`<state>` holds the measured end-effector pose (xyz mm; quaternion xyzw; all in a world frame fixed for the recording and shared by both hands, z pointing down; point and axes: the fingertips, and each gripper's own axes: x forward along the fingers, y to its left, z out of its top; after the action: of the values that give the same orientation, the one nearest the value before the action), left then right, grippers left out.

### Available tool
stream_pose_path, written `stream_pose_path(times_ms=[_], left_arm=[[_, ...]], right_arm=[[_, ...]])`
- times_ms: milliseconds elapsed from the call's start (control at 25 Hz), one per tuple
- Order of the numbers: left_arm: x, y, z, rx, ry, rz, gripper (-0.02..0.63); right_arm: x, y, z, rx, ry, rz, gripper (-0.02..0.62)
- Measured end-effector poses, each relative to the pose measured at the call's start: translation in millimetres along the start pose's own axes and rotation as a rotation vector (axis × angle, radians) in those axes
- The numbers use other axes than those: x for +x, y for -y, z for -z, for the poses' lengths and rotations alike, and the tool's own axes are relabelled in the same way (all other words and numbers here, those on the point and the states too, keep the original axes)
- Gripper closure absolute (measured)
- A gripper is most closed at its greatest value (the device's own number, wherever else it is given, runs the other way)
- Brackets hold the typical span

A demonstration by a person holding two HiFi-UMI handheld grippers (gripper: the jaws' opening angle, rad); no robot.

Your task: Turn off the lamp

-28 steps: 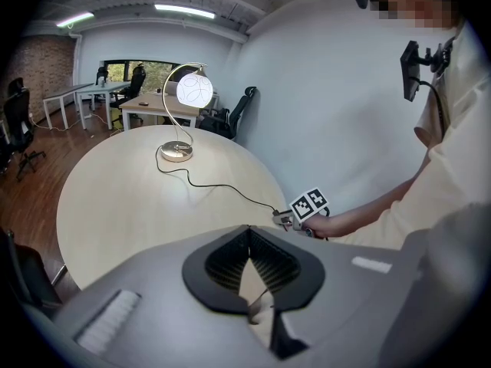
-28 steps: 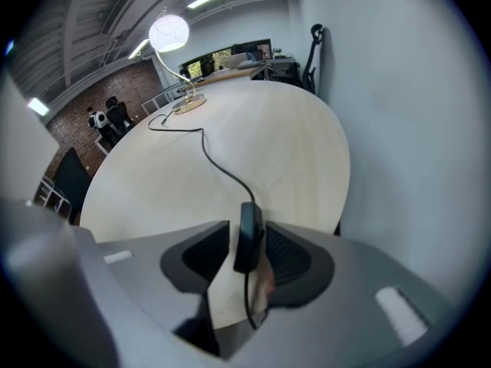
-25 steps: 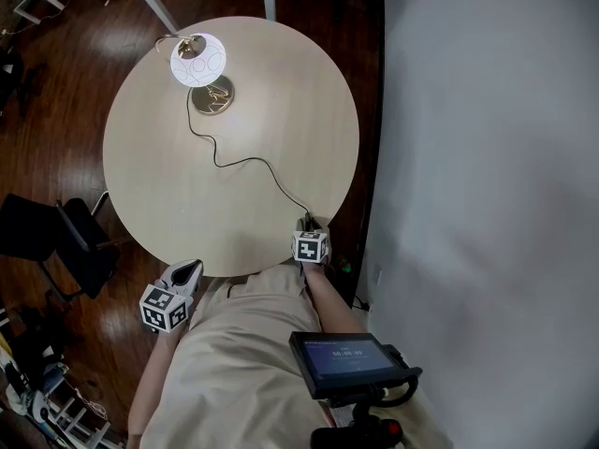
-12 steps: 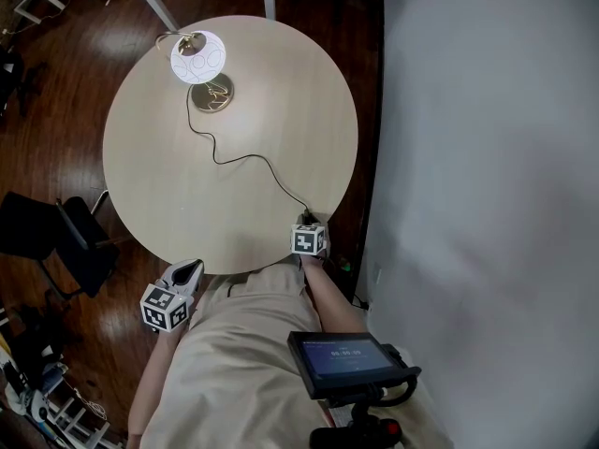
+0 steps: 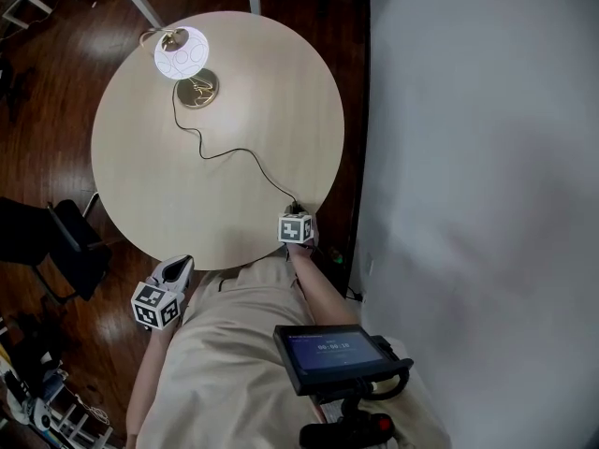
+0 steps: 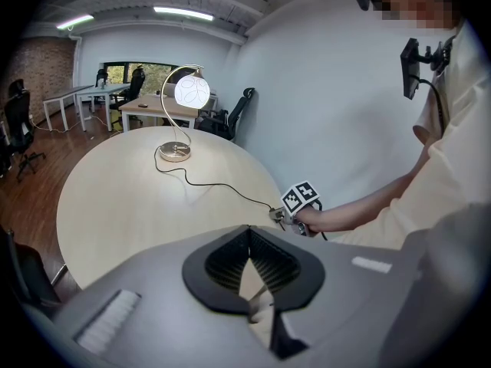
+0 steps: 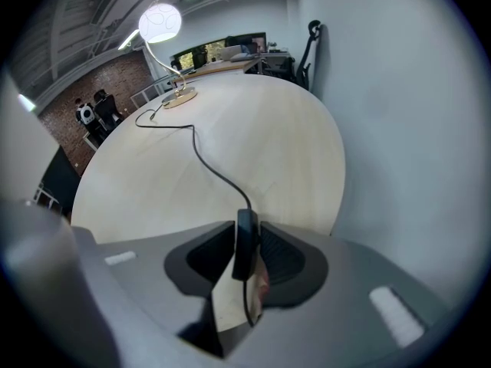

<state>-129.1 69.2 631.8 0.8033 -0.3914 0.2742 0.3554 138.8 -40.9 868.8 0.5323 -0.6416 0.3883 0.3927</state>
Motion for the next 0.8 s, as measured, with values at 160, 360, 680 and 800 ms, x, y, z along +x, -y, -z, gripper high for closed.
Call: stream_pose_path(times_ms=[160,360,680,800], left_arm=[[0.9,-2.4,-0.4,0.001,-0.001,0.001,0.626],[1.8,-2.4,-2.4,0.009,-0.010,0.007,0.626],[6.5,-6.4,-7.7,0.010,-0.017,0.015,0.626],[8.0,-9.9,-8.8,0.005,-0.017,0.017,0.626]], right_arm=[[-2.0,-2.8,-2.1,-0.012,-0.015,0.006,0.489],[2.3,0.2,-5.3,-0.049,-0.028,0.050,0.502],[4.5,-0.1,-7.2,-0.067,-0.046,0.046,0.506],[5.5,-1.8,-5.3,-0.076,-0.060,0.037,0.508]])
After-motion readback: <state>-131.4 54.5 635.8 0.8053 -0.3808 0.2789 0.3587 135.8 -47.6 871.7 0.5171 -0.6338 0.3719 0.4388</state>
